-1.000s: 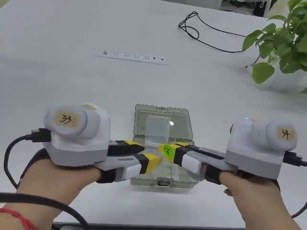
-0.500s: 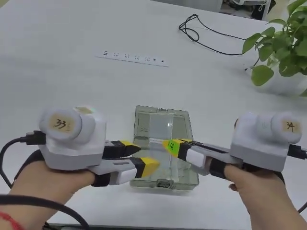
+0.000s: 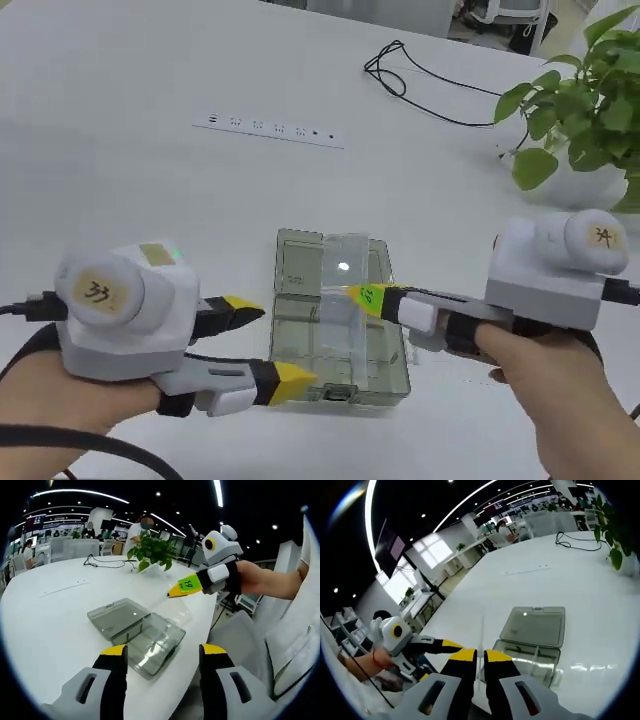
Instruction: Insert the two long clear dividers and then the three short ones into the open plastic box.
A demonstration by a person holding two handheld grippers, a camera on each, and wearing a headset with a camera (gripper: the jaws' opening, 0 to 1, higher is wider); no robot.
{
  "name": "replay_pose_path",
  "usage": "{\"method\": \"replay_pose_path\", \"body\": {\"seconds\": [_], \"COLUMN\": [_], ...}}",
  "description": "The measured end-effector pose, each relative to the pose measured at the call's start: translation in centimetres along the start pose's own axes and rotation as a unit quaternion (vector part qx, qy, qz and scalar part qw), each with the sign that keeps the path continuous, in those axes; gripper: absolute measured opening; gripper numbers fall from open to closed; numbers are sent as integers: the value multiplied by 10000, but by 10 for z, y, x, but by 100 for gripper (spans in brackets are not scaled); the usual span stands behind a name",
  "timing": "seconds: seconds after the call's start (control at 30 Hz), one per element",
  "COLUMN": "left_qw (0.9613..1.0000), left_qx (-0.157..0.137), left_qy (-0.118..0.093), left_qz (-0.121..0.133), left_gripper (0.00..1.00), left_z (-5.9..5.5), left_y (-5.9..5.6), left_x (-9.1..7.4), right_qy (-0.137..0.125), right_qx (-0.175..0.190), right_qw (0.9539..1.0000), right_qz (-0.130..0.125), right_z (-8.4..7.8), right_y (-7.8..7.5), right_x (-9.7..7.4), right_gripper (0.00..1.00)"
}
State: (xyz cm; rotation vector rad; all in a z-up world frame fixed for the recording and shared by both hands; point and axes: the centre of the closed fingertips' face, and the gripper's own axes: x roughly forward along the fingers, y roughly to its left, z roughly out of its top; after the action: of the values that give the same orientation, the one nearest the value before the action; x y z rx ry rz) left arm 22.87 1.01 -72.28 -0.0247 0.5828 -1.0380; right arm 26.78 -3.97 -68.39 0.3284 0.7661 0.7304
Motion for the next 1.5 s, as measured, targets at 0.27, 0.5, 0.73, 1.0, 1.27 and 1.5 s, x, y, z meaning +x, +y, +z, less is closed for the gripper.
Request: {"method": "replay_pose_path", "body": {"seconds": [0.27, 0.5, 0.73, 1.0, 1.27, 1.5], "left_qw": [9994, 9988, 9979, 9974, 9977, 9979], "left_qx": [332, 451, 566, 616, 552, 491], "left_qy": [31, 94, 152, 147, 123, 80], "left_qz": [-103, -171, -280, -332, -374, -422], "left_gripper": [78, 88, 92, 92, 91, 91], "left_z": [-5, -12, -18, -21, -24, -24], "left_y": [6, 11, 12, 16, 17, 17], "left_x": [-3, -4, -4, -8, -8, -4], "right_qy": [379, 689, 1056, 1524, 1681, 1771], "right_qx": [55, 267, 724, 1163, 1509, 1617], "right_qw": [9988, 9946, 9868, 9745, 9662, 9619], "right_qz": [-310, -730, -994, -1167, -1246, -1313], "right_z": [-1, -6, -18, -38, -55, -56], "right_y": [-5, -16, -26, -39, -49, -59], "right_x": [6, 9, 13, 27, 36, 41], "right_gripper": [7, 7, 7, 7, 7, 7]}}
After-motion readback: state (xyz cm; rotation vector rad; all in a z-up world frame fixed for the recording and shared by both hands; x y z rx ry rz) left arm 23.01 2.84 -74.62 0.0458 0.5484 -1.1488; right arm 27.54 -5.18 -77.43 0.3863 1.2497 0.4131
